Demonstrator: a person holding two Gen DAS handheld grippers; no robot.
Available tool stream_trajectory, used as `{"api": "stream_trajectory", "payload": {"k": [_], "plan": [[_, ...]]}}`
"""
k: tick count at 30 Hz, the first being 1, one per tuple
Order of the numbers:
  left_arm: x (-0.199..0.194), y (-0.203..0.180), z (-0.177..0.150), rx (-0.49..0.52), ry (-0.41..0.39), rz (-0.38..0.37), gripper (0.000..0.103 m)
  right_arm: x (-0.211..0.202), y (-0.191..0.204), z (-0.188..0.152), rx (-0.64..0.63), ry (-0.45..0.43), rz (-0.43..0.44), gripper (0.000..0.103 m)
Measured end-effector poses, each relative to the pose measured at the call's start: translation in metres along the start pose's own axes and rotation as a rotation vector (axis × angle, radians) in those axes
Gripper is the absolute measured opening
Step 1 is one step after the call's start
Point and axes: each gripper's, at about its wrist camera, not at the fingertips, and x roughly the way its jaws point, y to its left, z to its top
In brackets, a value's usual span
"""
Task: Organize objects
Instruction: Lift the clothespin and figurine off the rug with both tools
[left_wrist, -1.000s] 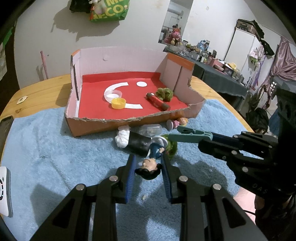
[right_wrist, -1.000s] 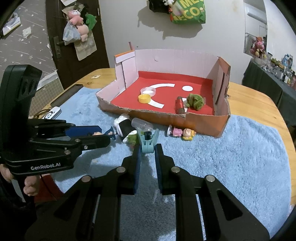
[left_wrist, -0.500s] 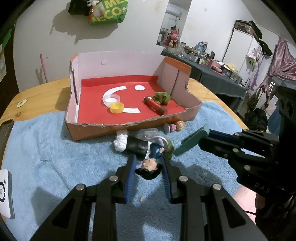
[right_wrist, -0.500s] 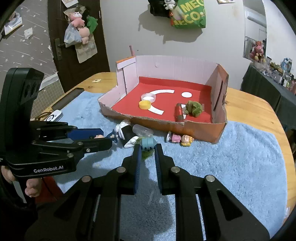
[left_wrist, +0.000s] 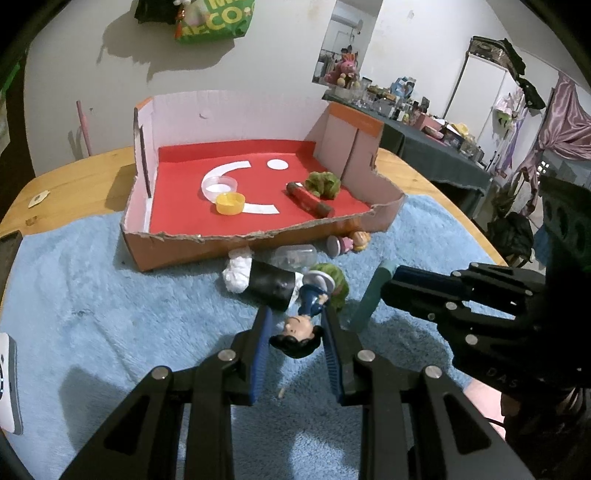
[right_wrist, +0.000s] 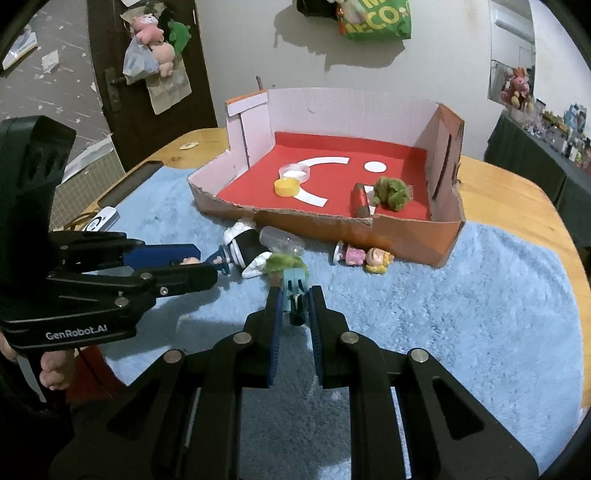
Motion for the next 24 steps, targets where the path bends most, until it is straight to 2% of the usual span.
{"api": "stream_trajectory", "payload": {"k": [4,5,13,16,17,19,20,24], "plan": [[-0.001,0.0,0.002,0.001,-0.006,-0.002,0.029,-0.002,0.001,0.001,-0.005,-0.005,-0.001,0.013],[-0.001,0.0,0.002,0.0,-0.007,-0.002,0.029,-0.003,0.001,0.002,-0.003,-0.009,0.001,0.005],[0.005,0.002,0.0,-0.004,0.011,0.002,0.029,0.008,-0.003,0.0,-0.006,0.028,-0.013,0.006],[0.008,0.003,-0.001,-0.004,0.023,-0.002,0.029,0.013,0.001,-0.003,-0.022,0.034,-0.017,0.009],[0.01,0.002,-0.001,-0.003,0.029,0.0,0.029,0.014,0.003,-0.004,-0.027,0.037,-0.01,0.018],[0.013,0.002,-0.003,-0.005,0.032,0.015,0.029,0.014,0.005,-0.004,-0.031,0.035,-0.013,0.058],[0.014,0.004,-0.003,-0.007,0.033,0.019,0.029,0.013,0.006,-0.004,-0.034,0.02,-0.034,0.088],[0.018,0.012,-0.004,-0.032,0.047,0.034,0.029,0.013,0.005,-0.002,-0.048,0.015,-0.052,0.086]]}}
